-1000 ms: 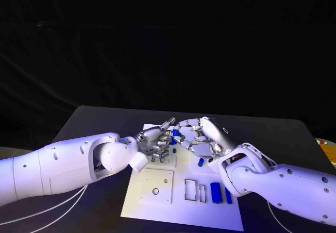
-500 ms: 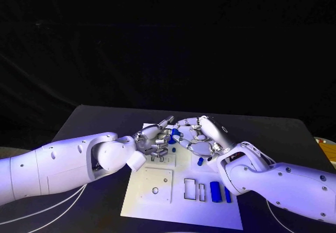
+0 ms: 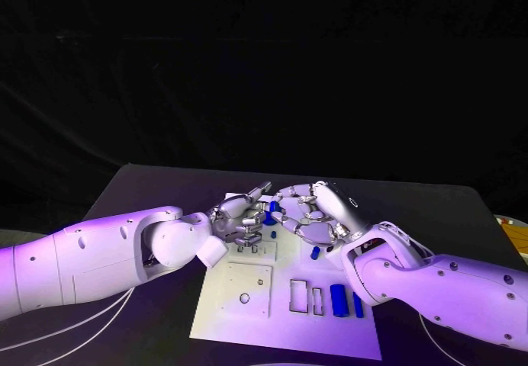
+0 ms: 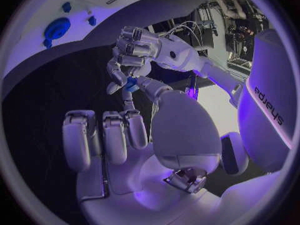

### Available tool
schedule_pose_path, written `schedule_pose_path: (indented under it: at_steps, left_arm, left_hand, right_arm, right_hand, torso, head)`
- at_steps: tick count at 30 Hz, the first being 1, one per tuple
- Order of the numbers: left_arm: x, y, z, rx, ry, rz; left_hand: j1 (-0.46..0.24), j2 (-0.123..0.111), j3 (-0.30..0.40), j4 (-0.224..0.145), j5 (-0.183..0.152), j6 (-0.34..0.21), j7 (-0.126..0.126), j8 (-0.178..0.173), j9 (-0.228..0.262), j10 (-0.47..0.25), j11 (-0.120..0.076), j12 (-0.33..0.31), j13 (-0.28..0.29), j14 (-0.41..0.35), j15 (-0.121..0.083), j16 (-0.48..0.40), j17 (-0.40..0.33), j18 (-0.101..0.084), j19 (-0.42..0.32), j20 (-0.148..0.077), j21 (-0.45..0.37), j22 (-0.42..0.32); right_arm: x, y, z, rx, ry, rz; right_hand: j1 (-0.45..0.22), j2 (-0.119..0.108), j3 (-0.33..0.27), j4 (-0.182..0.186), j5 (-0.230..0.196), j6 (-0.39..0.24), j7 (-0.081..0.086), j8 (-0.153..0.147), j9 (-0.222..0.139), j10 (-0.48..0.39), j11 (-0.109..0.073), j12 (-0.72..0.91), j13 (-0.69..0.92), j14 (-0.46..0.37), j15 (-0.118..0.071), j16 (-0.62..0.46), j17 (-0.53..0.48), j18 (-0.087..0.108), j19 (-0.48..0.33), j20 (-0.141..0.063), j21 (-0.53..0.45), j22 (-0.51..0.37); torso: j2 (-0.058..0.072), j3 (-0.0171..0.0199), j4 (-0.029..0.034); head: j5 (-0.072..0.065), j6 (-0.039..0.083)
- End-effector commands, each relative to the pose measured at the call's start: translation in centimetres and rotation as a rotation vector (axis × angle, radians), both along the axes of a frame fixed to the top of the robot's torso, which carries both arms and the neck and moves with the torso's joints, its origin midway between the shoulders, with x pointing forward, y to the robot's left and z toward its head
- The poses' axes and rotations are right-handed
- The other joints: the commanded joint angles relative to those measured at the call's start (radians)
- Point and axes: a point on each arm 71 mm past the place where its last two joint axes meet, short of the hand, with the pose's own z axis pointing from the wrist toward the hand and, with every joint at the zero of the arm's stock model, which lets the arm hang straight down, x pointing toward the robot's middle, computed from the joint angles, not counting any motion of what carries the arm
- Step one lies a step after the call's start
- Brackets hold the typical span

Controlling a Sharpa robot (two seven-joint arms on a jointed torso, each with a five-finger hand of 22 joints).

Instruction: Assemble the parts on the task board

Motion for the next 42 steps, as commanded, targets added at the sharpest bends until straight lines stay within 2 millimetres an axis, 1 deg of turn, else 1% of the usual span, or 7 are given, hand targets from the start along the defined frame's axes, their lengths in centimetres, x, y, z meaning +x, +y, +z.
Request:
schedule_pose_path:
  at_steps: [1, 12, 16, 21, 31, 36, 42]
  left_arm:
    - [-0.01, -0.05, 0.27, -0.022, -0.012, -0.015]
    - [0.09, 0.19, 0.19, -0.011, -0.016, -0.010]
    - [0.13, 0.28, 0.14, 0.002, -0.022, -0.013]
    - [0.14, 0.33, 0.08, 0.015, -0.026, -0.017]
    - [0.26, 0.67, -0.04, 0.032, -0.028, -0.011]
    - [0.30, 0.81, -0.05, 0.033, -0.029, -0.008]
    - [0.30, 0.84, -0.04, 0.033, -0.030, -0.007]
  left_hand:
    - [-0.009, 0.001, 0.006, 0.000, -0.003, 0.005, -0.001, 0.004, 0.002, 0.007, -0.001, 0.002, 0.001, 0.102, -0.006, 0.004, 0.263, -0.010, 0.010, -0.005, 0.007, 0.109]
    - [-0.009, 0.001, 0.007, 0.000, -0.003, 0.005, -0.001, 0.004, 0.002, 0.008, -0.001, 0.003, 0.003, 0.102, -0.007, 0.004, 0.263, -0.010, 0.010, -0.006, 0.007, 0.108]
    - [-0.010, 0.001, 0.007, 0.000, -0.002, 0.005, -0.001, 0.003, 0.003, 0.007, -0.001, 0.002, 0.002, 0.102, -0.007, 0.004, 0.263, -0.009, 0.010, -0.006, 0.007, 0.108]
    - [-0.010, 0.001, 0.008, 0.000, -0.002, 0.004, -0.001, 0.003, 0.004, 0.007, -0.001, 0.002, 0.002, 0.102, -0.007, 0.004, 0.263, -0.009, 0.010, -0.006, 0.007, 0.108]
    - [-0.009, 0.000, 0.009, -0.001, -0.001, 0.002, -0.001, 0.001, 0.005, 0.007, -0.001, 0.002, 0.002, 0.102, -0.007, 0.004, 0.263, -0.009, 0.010, -0.007, 0.007, 0.108]
    - [-0.008, -0.001, 0.010, -0.001, 0.000, 0.000, -0.001, 0.000, 0.006, 0.008, -0.001, 0.001, 0.003, 0.102, -0.008, 0.004, 0.263, -0.009, 0.010, -0.007, 0.007, 0.108]
    - [-0.007, -0.002, 0.011, -0.001, 0.000, 0.000, -0.001, 0.000, 0.007, 0.008, -0.001, 0.002, 0.005, 0.102, -0.008, 0.004, 0.263, -0.009, 0.010, -0.008, 0.007, 0.108]
  right_arm:
    - [0.07, -0.21, -0.18, -0.015, 0.001, -0.006]
    - [-0.03, -0.33, -0.08, -0.009, -0.008, -0.013]
    - [-0.07, -0.36, -0.03, -0.005, -0.012, -0.016]
    - [-0.16, -0.36, 0.05, 0.001, -0.017, -0.017]
    - [-0.09, -0.58, 0.04, 0.003, -0.018, -0.026]
    - [0.02, -0.67, -0.04, -0.002, -0.014, -0.030]
    - [0.13, -0.71, -0.14, -0.006, -0.012, -0.033]
  right_hand:
    - [0.005, 0.006, 0.001, 0.002, 0.003, 0.015, -0.007, 0.005, 0.001, 0.002, 0.001, -0.001, 0.117, 0.103, -0.008, 0.004, 0.263, -0.006, 0.074, -0.010, -0.003, 0.235]
    - [0.006, 0.006, 0.002, 0.002, 0.002, 0.015, -0.006, 0.006, 0.002, 0.002, 0.001, -0.001, 0.118, 0.103, -0.008, 0.004, 0.263, -0.006, 0.074, -0.010, -0.003, 0.235]
    - [0.006, 0.006, 0.002, 0.002, 0.002, 0.015, -0.006, 0.006, 0.002, 0.002, 0.001, -0.001, 0.118, 0.103, -0.008, 0.004, 0.263, -0.006, 0.074, -0.010, -0.003, 0.235]
    - [0.006, 0.005, 0.001, 0.002, 0.002, 0.015, -0.006, 0.006, 0.002, 0.002, 0.002, -0.001, 0.118, 0.103, -0.008, 0.004, 0.263, -0.006, 0.074, -0.010, -0.003, 0.235]
    - [0.005, 0.004, 0.001, 0.003, 0.001, 0.014, -0.006, 0.006, 0.002, 0.002, 0.002, -0.001, 0.118, 0.103, -0.008, 0.004, 0.263, -0.006, 0.074, -0.010, -0.003, 0.235]
    - [0.005, 0.004, 0.001, 0.003, 0.001, 0.014, -0.006, 0.006, 0.002, 0.002, 0.002, -0.001, 0.118, 0.103, -0.008, 0.004, 0.263, -0.006, 0.074, -0.010, -0.003, 0.235]
    - [0.005, 0.004, 0.001, 0.004, 0.000, 0.015, -0.005, 0.007, 0.002, 0.003, 0.002, 0.000, 0.119, 0.103, -0.007, 0.004, 0.263, -0.006, 0.074, -0.010, -0.002, 0.236]
  torso:
    - [-0.001, 0.0001, 0.0002]
    - [0.001, 0.0003, -0.0004]
    - [0.000, 0.0009, 0.0003]
    - [0.000, 0.0002, 0.0005]
    - [0.000, 0.0001, -0.0004]
    - [0.000, -0.0004, 0.0009]
    - [0.000, -0.0008, 0.0009]
  head:
    - [0.000, 0.000]
    - [-0.001, 0.000]
    - [-0.002, -0.001]
    - [-0.002, -0.001]
    - [-0.002, -0.003]
    - [-0.003, -0.003]
    - [-0.002, -0.004]
